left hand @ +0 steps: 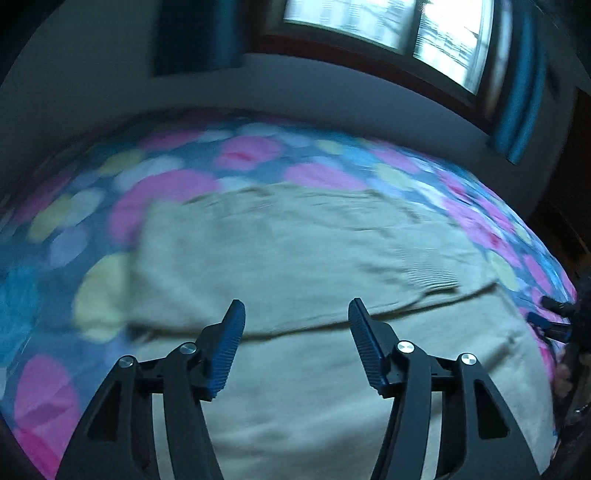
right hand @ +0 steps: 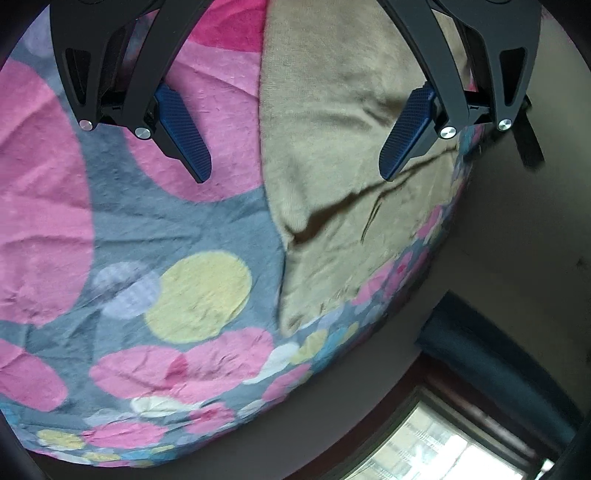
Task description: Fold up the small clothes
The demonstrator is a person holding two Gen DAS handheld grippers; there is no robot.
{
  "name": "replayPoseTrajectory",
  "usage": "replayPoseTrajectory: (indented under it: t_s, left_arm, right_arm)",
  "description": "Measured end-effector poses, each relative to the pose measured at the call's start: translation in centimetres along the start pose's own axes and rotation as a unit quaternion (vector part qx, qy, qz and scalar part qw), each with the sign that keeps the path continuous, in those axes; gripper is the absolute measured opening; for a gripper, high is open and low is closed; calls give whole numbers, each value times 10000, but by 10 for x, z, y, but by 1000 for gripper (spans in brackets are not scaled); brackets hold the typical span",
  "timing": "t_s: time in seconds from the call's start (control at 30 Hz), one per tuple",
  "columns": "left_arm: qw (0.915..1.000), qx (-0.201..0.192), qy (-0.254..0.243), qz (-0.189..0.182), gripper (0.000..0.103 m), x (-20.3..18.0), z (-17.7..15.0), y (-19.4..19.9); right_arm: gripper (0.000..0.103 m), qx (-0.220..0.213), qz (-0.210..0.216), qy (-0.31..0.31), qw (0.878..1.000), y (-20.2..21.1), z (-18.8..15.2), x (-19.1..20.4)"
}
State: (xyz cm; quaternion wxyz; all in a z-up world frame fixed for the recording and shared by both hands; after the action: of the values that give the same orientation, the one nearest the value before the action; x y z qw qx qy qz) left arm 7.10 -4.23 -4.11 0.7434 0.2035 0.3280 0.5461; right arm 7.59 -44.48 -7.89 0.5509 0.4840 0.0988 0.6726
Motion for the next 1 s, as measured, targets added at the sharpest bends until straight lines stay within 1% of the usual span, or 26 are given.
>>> replayPoseTrajectory:
  t_s: [0.07, 0.13, 0.2, 0.27, 0.37, 0.4, 0.47, 0.53, 0.63, 0.73, 0.77, 0.8, 0.83, 0.87, 1.0]
  left_arm:
    - [9996, -3, 202, 171, 60, 26, -8, 6]
    - [9989, 38, 351, 312, 60, 46, -14, 8]
    - [9978, 89, 556, 354, 60, 62, -20, 7]
    - [9961, 110, 824, 294, 60, 73, -24, 6]
    - [9943, 114, 1029, 260, 60, 80, -26, 5]
    - [9940, 114, 1063, 240, 60, 81, -27, 5]
    - [9934, 115, 1118, 212, 60, 84, -28, 6]
    - [9928, 118, 1175, 186, 60, 86, -29, 6]
    - [9919, 136, 1258, 133, 60, 89, -31, 5]
    - [9910, 141, 1326, 112, 60, 90, -31, 5]
    - [9910, 138, 1326, 117, 60, 90, -31, 5]
    - [9910, 140, 1323, 123, 60, 90, -31, 5]
    - [9911, 143, 1320, 130, 60, 90, -31, 4]
    - [9911, 144, 1320, 129, 60, 90, -31, 4]
    - [9910, 140, 1329, 126, 61, 91, -31, 4]
  right_arm:
    - [91, -169, 215, -62, 9996, 12, 9, 15]
    - [89, -162, 490, -20, 9987, 15, 15, 36]
    - [84, 50, 777, 59, 9969, 3, 19, 65]
    - [81, 319, 923, 141, 9951, -20, 21, 89]
    - [73, 731, 711, 255, 9945, -66, 23, 112]
    - [70, 900, 641, 205, 9937, -84, 23, 117]
    - [67, 1123, 514, 127, 9923, -109, 21, 123]
    - [65, 1243, 378, 99, 9915, -127, 19, 127]
    - [58, 1368, 331, 79, 9900, -147, 13, 137]
    - [45, 1369, 259, 191, 9901, -157, 8, 147]
    - [38, 1391, 244, 243, 9897, -160, 7, 150]
    - [24, 1408, 231, 284, 9894, -162, 6, 152]
    - [16, 1427, 226, 324, 9890, -163, 7, 153]
    - [5, 1425, 224, 359, 9889, -163, 7, 154]
    - [5, 1102, 256, 492, 9924, -148, 18, 158]
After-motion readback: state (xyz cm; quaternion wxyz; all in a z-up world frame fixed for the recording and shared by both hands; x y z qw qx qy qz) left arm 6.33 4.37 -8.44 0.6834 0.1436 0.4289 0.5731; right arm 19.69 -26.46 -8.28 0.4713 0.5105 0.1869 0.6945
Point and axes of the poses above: each gripper's, at about its wrist camera, not at the fingertips, and y roughly against the way its jaws point, x to its left, z to its top, the point moved 5 cm from there along -y, roughly the way its jaws point, and after that the axes turned 9 degrees about -z, right-handed, at the moved point
